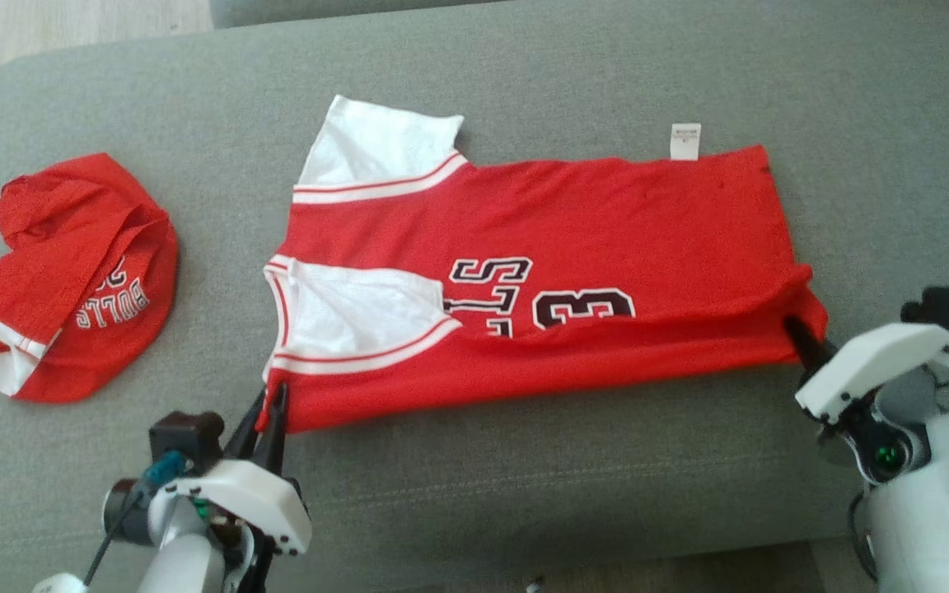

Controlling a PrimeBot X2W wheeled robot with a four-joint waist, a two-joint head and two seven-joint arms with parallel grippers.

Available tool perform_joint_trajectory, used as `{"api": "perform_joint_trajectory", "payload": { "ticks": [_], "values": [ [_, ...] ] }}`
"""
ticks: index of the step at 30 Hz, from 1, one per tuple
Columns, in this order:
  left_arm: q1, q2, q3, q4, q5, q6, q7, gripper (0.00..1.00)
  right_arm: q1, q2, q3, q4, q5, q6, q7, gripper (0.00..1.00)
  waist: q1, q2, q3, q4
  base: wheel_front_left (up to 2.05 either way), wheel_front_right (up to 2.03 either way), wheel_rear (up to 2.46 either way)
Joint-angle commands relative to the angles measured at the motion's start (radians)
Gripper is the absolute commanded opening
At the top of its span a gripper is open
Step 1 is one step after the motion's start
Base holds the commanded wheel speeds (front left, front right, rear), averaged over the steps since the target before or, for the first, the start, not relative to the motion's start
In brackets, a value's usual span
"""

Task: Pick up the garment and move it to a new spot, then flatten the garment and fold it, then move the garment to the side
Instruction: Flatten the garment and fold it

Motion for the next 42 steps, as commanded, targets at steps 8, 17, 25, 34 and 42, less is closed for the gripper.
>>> {"api": "perform_joint_trajectory", "payload": {
  "ticks": [8, 17, 25, 34, 42],
  "values": [
    [0.004, 0.023, 0.015, -0.022, -0.015, 0.009, 0.004, 1.00, 0.075, 0.043, -0.055, -0.143, -0.054, 0.006, 0.038, 1.00, 0.0000, 0.0000, -0.026, -0.010, 0.00, 0.00, 0.00],
    [0.002, 0.024, 0.059, -0.124, -0.051, 0.035, -0.036, 1.00, 0.118, 0.068, -0.066, -0.335, -0.077, 0.006, -0.015, 1.00, 0.0000, 0.0000, -0.053, -0.020, 0.00, 0.00, 0.00],
    [-0.008, 0.011, 0.106, -0.351, -0.078, 0.045, -0.058, 1.00, 0.153, 0.062, 0.031, -0.532, -0.116, 0.006, -0.179, 1.00, 0.0000, 0.0000, -0.027, -0.032, 0.00, 0.00, 0.00],
    [-0.131, 0.032, 0.111, -0.414, -0.049, 0.040, -0.050, 1.00, 0.130, 0.078, 0.112, -0.638, -0.160, 0.006, -0.318, 1.00, 0.0000, 0.0000, 0.087, -0.075, 0.00, 0.00, 0.00],
    [-0.314, 0.131, 0.093, -0.335, -0.018, 0.014, 0.077, 1.00, 0.078, 0.092, 0.150, -0.670, -0.185, 0.006, -0.362, 1.00, 0.0000, 0.0000, 0.157, -0.125, 0.00, 0.00, 0.00]
  ]
}}
